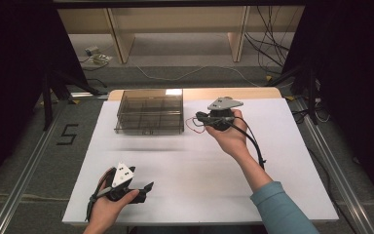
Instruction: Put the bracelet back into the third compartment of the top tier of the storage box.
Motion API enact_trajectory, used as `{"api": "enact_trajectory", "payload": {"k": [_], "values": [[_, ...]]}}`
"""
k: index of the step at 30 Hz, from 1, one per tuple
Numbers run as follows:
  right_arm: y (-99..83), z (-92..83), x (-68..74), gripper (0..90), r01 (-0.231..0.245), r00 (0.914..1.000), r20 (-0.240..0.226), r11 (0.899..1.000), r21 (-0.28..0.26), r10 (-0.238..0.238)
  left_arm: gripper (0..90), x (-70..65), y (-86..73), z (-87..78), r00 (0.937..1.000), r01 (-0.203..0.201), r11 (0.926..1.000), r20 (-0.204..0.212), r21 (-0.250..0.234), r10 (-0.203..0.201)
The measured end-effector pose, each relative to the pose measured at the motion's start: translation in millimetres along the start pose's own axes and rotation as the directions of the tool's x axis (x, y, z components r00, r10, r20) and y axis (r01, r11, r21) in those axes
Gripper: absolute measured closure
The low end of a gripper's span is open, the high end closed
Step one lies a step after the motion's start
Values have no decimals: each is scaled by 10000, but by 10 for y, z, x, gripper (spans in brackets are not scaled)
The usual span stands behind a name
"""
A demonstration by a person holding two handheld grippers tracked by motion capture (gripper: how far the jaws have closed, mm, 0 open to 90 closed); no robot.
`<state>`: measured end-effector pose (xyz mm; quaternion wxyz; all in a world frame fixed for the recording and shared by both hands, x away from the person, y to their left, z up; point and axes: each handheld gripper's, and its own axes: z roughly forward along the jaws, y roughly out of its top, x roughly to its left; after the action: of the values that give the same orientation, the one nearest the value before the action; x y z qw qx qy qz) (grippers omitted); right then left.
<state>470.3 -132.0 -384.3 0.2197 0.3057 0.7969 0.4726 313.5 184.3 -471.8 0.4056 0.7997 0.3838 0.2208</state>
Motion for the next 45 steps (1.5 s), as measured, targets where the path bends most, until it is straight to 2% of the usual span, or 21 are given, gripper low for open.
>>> {"api": "enact_trajectory", "payload": {"k": [17,45], "values": [[134,139,77,871,-20,9999,-148,9999,-139,18,163,3,1,-2,10000,-3,10000,11,-12,3],[224,330,134,871,9,9999,-142,10000,-15,-9,163,6,-2,-3,10000,36,10000,19,-21,-36]]}}
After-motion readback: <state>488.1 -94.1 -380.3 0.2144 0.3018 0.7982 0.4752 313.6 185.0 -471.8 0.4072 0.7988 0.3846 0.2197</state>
